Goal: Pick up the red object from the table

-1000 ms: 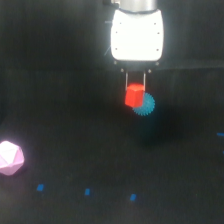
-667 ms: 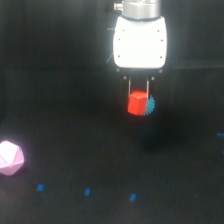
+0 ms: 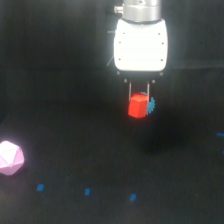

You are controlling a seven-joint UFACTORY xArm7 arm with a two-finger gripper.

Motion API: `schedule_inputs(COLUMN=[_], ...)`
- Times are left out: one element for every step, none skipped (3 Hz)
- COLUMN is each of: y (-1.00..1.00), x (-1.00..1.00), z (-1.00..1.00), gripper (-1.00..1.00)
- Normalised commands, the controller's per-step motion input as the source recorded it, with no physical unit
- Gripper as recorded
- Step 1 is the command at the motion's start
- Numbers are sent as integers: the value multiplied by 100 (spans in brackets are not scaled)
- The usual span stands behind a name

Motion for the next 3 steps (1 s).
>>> schedule_inputs(y=[69, -2, -46], x=[1, 15, -34], z=[-6, -20, -49], gripper=[-97, -90, -73])
